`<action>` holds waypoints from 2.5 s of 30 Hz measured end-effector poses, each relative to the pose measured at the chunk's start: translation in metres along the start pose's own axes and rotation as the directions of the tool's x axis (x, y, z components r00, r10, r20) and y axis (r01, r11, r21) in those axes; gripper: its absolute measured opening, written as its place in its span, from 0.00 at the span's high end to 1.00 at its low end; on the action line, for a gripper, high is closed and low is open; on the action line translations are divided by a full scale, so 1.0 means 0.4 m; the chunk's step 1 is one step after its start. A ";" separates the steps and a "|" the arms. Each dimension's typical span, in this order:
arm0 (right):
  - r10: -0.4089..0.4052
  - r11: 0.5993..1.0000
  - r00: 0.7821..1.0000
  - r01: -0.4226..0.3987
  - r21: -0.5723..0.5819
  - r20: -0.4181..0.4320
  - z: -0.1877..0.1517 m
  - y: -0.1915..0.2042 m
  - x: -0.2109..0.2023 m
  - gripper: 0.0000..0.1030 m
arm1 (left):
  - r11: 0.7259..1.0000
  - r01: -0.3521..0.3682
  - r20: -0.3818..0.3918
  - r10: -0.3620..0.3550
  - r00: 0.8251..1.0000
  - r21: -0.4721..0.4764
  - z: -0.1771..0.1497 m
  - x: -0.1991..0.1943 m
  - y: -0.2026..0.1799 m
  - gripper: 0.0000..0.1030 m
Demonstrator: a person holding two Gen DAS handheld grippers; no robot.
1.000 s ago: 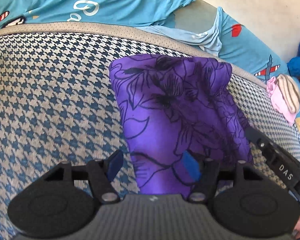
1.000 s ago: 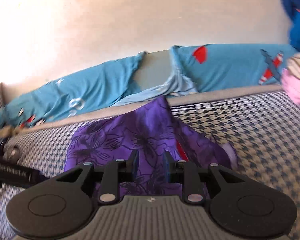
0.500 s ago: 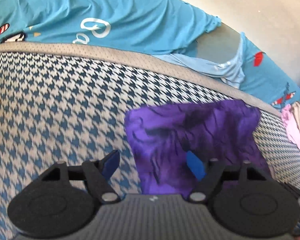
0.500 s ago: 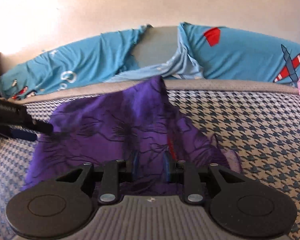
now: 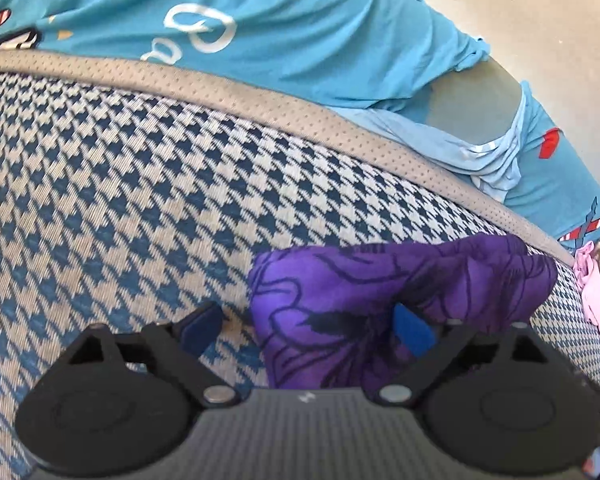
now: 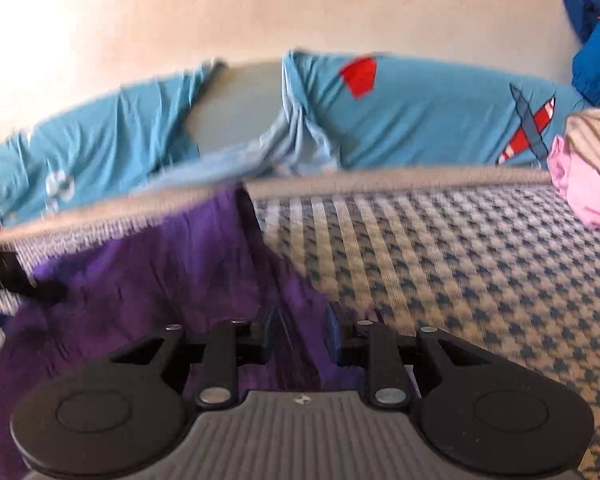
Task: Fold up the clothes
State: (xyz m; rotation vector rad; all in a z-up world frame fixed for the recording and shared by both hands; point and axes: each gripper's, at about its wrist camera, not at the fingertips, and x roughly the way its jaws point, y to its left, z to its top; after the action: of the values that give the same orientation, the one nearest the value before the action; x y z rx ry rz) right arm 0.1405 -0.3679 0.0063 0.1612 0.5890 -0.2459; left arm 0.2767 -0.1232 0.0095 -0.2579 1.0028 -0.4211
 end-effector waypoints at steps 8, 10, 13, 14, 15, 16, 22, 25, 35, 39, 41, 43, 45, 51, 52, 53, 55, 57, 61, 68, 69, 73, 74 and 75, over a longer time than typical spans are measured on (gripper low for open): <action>0.131 0.991 0.990 -0.132 0.022 0.060 0.049 0.068 -0.012 0.77 | 1.000 -0.002 -0.021 0.002 1.000 -0.024 0.005 0.003 0.004 0.08; 0.162 0.987 0.985 -0.163 0.013 0.054 0.050 0.091 0.003 0.77 | 1.000 -0.004 -0.026 0.003 1.000 -0.024 0.003 0.002 0.005 0.07; 0.152 0.988 0.987 -0.152 -0.004 0.044 0.049 0.120 0.033 0.77 | 1.000 -0.007 -0.033 0.006 0.999 -0.022 0.001 -0.001 0.005 0.07; 0.140 0.990 0.989 -0.140 0.008 0.037 0.049 0.118 0.046 0.77 | 1.000 -0.009 -0.033 0.008 0.999 -0.021 -0.001 -0.001 0.006 0.06; 0.127 0.992 0.991 -0.128 0.021 0.030 0.049 0.116 0.059 0.77 | 1.000 -0.010 -0.033 0.010 0.999 -0.019 -0.003 -0.002 0.006 0.06; 0.114 0.993 0.993 -0.114 0.042 0.019 0.051 0.109 0.072 0.77 | 1.000 -0.012 -0.033 0.012 0.999 -0.015 -0.006 -0.003 0.006 0.05; 0.043 0.993 0.998 -0.039 0.107 -0.034 0.054 0.089 0.139 0.78 | 0.999 -0.032 -0.033 0.032 0.999 0.010 -0.017 -0.006 -0.004 0.02; 0.008 0.997 1.000 -0.006 0.071 -0.027 0.053 0.103 0.151 0.77 | 0.999 -0.043 -0.034 0.044 0.998 0.022 -0.018 -0.006 -0.011 0.00; -0.012 0.999 1.000 0.013 0.039 -0.012 0.059 0.104 0.136 0.73 | 0.994 -0.085 -0.021 0.087 0.996 0.064 -0.019 -0.028 -0.033 0.00; 0.006 0.999 1.000 -0.006 0.047 0.003 0.071 0.105 0.106 0.70 | 0.987 -0.110 -0.004 0.111 0.994 0.116 -0.027 -0.049 -0.055 0.00; 0.020 0.999 1.000 -0.020 0.038 0.004 0.074 0.109 0.089 0.68 | 0.983 -0.118 0.004 0.118 0.993 0.142 -0.033 -0.060 -0.065 0.00; 0.035 0.999 0.999 -0.035 0.027 0.002 0.075 0.113 0.071 0.66 | 0.977 -0.126 0.013 0.125 0.992 0.171 -0.041 -0.074 -0.076 0.00; 0.042 0.999 0.999 -0.042 0.018 -0.006 0.073 0.118 0.056 0.64 | 0.972 -0.132 0.023 0.130 0.991 0.196 -0.050 -0.086 -0.085 0.00; 0.041 0.999 0.998 -0.041 0.005 -0.037 0.063 0.125 0.018 0.61 | 0.955 -0.145 0.036 0.141 0.989 0.260 -0.078 -0.123 -0.097 0.00; 0.044 0.999 0.998 -0.043 0.007 -0.037 0.062 0.124 0.012 0.61 | 0.951 -0.150 0.038 0.145 0.989 0.269 -0.083 -0.130 -0.100 0.00; 0.046 0.999 0.998 -0.046 0.008 -0.037 0.062 0.123 0.004 0.60 | 0.949 -0.154 0.041 0.148 0.988 0.277 -0.086 -0.135 -0.101 0.00; 0.047 0.999 0.998 -0.046 0.012 -0.041 0.062 0.121 -0.008 0.59 | 0.943 -0.162 0.048 0.155 0.987 0.290 -0.091 -0.146 -0.103 0.00; 0.048 0.999 0.998 -0.047 0.018 -0.047 0.061 0.120 -0.018 0.59 | 0.939 -0.168 0.053 0.160 0.986 0.301 -0.096 -0.155 -0.104 0.00; 0.047 0.999 0.998 -0.046 0.009 -0.050 0.058 0.119 -0.038 0.57 | 0.932 -0.172 0.057 0.162 0.985 0.318 -0.108 -0.172 -0.107 0.00; 0.039 0.999 0.998 -0.037 0.026 -0.058 0.048 0.112 -0.077 0.53 | 0.930 -0.166 0.044 0.161 0.986 0.328 -0.144 -0.195 -0.104 0.00; 0.037 0.999 0.997 -0.035 0.031 -0.060 0.046 0.110 -0.082 0.53 | 0.930 -0.166 0.042 0.161 0.986 0.329 -0.149 -0.199 -0.104 0.00; 0.045 0.998 0.995 -0.040 0.055 -0.084 0.034 0.108 -0.106 0.50 | 0.928 -0.171 0.042 0.167 0.985 0.331 -0.171 -0.214 -0.104 0.00; 0.048 0.998 0.995 -0.044 0.050 -0.084 0.031 0.110 -0.112 0.50 | 0.929 -0.170 0.039 0.167 0.985 0.328 -0.177 -0.218 -0.103 0.00; 0.045 0.998 0.996 -0.042 0.039 -0.081 0.028 0.111 -0.118 0.50 | 0.930 -0.169 0.036 0.167 0.985 0.325 -0.182 -0.220 -0.101 0.00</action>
State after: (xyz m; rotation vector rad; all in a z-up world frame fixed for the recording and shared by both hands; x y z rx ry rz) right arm 0.1205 -0.3192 0.0457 0.2211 0.6622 -0.2090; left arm 0.1641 -0.1204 0.0548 0.1257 0.9225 -0.4225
